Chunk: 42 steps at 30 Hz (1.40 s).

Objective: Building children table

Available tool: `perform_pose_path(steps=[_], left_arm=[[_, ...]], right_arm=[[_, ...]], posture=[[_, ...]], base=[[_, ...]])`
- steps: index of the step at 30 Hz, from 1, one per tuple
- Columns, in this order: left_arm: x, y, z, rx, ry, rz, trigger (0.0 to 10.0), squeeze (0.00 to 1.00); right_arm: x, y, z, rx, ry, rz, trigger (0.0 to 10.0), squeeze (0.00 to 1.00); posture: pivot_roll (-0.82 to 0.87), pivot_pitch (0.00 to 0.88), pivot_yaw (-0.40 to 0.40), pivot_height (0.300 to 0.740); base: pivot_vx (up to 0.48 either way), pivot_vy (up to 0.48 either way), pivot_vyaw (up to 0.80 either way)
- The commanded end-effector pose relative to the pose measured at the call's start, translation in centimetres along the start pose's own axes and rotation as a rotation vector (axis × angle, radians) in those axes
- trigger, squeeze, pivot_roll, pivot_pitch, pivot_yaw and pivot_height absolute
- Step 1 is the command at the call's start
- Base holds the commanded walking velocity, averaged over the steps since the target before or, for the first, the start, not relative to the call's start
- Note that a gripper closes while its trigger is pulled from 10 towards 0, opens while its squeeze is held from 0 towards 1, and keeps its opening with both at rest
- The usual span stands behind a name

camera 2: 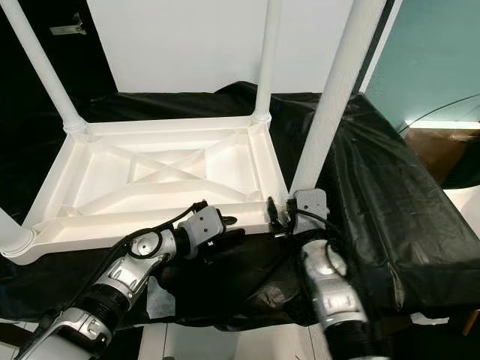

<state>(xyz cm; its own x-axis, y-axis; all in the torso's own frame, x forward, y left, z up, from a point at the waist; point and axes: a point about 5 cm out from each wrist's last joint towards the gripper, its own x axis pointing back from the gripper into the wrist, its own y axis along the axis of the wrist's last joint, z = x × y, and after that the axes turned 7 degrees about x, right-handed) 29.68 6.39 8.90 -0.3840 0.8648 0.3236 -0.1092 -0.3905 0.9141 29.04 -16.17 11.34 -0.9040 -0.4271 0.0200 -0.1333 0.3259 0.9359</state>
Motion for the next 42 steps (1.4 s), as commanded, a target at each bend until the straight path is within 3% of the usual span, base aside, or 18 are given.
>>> perform_pose_path(steps=[1,9,16,17,18,35,38,41,42], left_arm=[[0.2,-3.4,-2.2,0.055,-0.118,0.158,10.0,0.0],[0.3,-3.2,-1.9,0.047,-0.114,0.157,10.0,0.0],[0.4,-3.2,-1.8,0.046,-0.11,0.16,10.0,0.0],[0.5,-3.3,-1.7,0.045,-0.108,0.163,10.0,0.0],[0.5,-3.3,-1.7,0.044,-0.106,0.165,10.0,0.0],[0.6,-3.4,-1.8,0.037,-0.119,0.171,10.0,0.0],[0.6,-3.3,-1.9,0.036,-0.121,0.169,10.0,0.0],[0.5,-3.3,-2.0,0.037,-0.124,0.168,10.0,0.0],[0.5,-3.3,-2.0,0.037,-0.124,0.168,10.0,0.0]], right_arm=[[0.5,1.0,0.0,0.014,0.205,-0.045,10.0,0.0],[0.7,0.5,-1.7,0.088,0.369,0.019,10.0,0.0],[0.6,0.0,-2.1,0.069,0.457,0.053,10.0,0.0],[0.9,-0.6,-2.5,0.062,0.49,0.089,2.5,0.0],[1.1,-1.0,-2.9,0.058,0.51,0.116,0.0,0.0],[1.6,-1.9,-3.5,0.053,0.531,0.161,0.0,0.0],[1.6,-2.4,-3.1,0.04,0.49,0.17,0.0,0.0],[0.9,-2.7,-1.8,-0.025,0.296,0.148,0.0,0.0],[0.9,-2.7,-1.8,-0.025,0.296,0.148,0.0,0.0]], posture=[[-0.01,0.019,-0.038,0.74],[0.0,0.01,-0.038,0.74],[0.01,0.005,-0.038,0.74],[0.01,0.005,-0.037,0.74],[0.01,0.004,-0.037,0.74],[0.01,0.014,-0.024,0.74],[0.0,0.015,-0.023,0.74],[0.0,0.015,-0.027,0.74],[0.0,0.015,-0.027,0.74]], base=[[0.0,0.0,0.0],[0.0,0.0,0.0],[0.0,0.0,0.0],[0.0,0.0,0.0],[0.0,0.0,0.0],[0.0,0.0,0.0],[0.0,0.0,0.0],[0.0,0.0,0.0],[0.0,0.0,0.0]])
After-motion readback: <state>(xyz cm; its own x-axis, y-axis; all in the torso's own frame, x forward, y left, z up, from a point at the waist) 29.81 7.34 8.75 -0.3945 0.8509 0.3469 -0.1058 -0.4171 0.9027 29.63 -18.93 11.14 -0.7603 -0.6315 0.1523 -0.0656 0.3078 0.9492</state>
